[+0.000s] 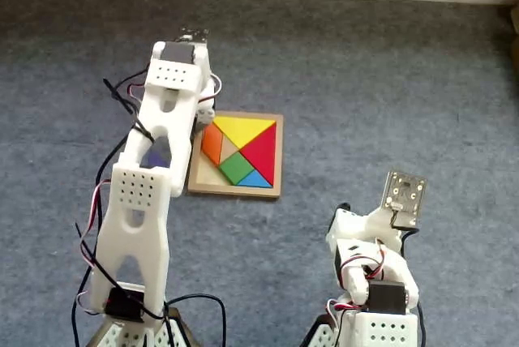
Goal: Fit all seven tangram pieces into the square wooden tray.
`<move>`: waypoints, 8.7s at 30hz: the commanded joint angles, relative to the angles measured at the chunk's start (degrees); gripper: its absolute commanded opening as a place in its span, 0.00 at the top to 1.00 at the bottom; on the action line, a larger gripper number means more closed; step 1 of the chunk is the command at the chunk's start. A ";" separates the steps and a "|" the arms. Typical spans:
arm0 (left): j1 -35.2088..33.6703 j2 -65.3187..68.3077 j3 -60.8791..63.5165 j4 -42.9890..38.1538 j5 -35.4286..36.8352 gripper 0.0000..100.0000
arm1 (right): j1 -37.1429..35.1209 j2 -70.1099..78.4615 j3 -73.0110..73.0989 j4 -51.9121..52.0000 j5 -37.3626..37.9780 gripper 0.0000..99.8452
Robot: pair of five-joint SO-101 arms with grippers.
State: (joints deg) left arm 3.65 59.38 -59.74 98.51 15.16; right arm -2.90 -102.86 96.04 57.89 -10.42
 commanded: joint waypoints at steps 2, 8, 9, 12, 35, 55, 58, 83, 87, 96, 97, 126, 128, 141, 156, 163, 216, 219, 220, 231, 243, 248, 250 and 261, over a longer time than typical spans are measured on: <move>-1.27 -4.44 -3.91 2.29 -0.44 0.94 | 0.66 0.40 7.25 0.22 -0.53 0.78; -4.00 -10.68 2.77 2.37 -0.44 1.00 | 0.66 0.40 7.25 0.13 -0.53 0.78; -4.09 -12.09 4.44 2.37 -0.53 1.00 | 0.66 0.40 7.25 0.04 -0.53 0.78; -4.70 -16.92 9.98 2.37 -0.53 1.00 | 0.66 0.40 7.25 -0.04 -0.53 0.78; -9.63 -60.88 70.99 -19.16 3.34 1.00 | 0.66 0.40 7.25 -0.04 -0.53 0.78; -14.99 -64.31 85.14 -26.37 3.43 0.71 | 0.66 0.40 7.25 0.22 -0.53 0.78; -14.99 -64.31 88.57 -31.30 3.43 0.71 | 0.66 0.40 7.25 0.22 -0.53 0.78; -14.81 -41.10 70.55 -24.70 5.19 0.77 | 0.66 0.40 7.25 0.31 -0.53 0.78; -14.64 -41.10 70.46 -24.88 5.19 0.77 | 0.66 0.40 7.25 0.31 -0.53 0.78; -14.55 -41.19 69.23 -24.62 5.19 0.80 | 0.66 0.40 7.25 0.31 -0.53 0.78; -14.55 -41.01 68.88 -24.62 5.19 0.81 | 0.66 0.40 7.25 0.31 -0.53 0.78; 2.07 -61.85 74.42 -20.48 10.81 0.83 | 0.66 0.40 7.25 0.31 -0.53 0.78; 3.91 -60.26 75.74 -23.47 11.78 0.83 | 0.66 0.40 7.25 0.31 -0.53 0.78; 4.70 -50.59 74.24 -28.66 15.82 0.82 | 0.66 0.40 7.25 0.22 -0.53 0.78; 4.53 -55.25 70.99 -19.87 15.74 0.68 | 0.66 0.40 7.25 0.22 -0.53 0.78; -1.45 -65.89 76.70 -21.36 11.87 0.79 | 0.66 0.40 7.25 0.22 -0.53 0.78; 6.99 -75.21 96.84 -48.88 4.66 0.92 | 0.66 0.40 7.25 0.22 -0.53 0.78; 6.90 -72.40 97.54 -52.04 4.75 0.92 | 0.66 0.40 7.25 0.22 -0.53 0.78; 6.90 -71.34 97.54 -53.19 4.75 0.92 | 0.66 0.40 7.25 0.22 -0.53 0.78; 6.90 -64.22 97.19 -57.67 4.31 0.92 | 0.66 0.40 7.25 0.22 -0.53 0.78; 7.25 -63.69 97.80 -54.77 -0.35 0.92 | 2.07 0.40 7.25 0.31 -0.53 0.78; 6.81 -64.40 98.07 -52.48 -0.62 0.92 | 2.07 0.40 7.25 0.31 -0.53 0.78; 6.29 -64.48 97.27 -51.16 -0.62 0.92 | 2.07 0.40 7.25 0.31 -0.53 0.78; 3.56 -68.97 93.05 -41.67 -0.53 1.00 | 2.07 0.40 7.25 0.22 -0.53 0.78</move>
State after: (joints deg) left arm 7.87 -4.53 34.51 55.34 15.16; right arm -1.58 -102.86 96.04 57.89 -10.42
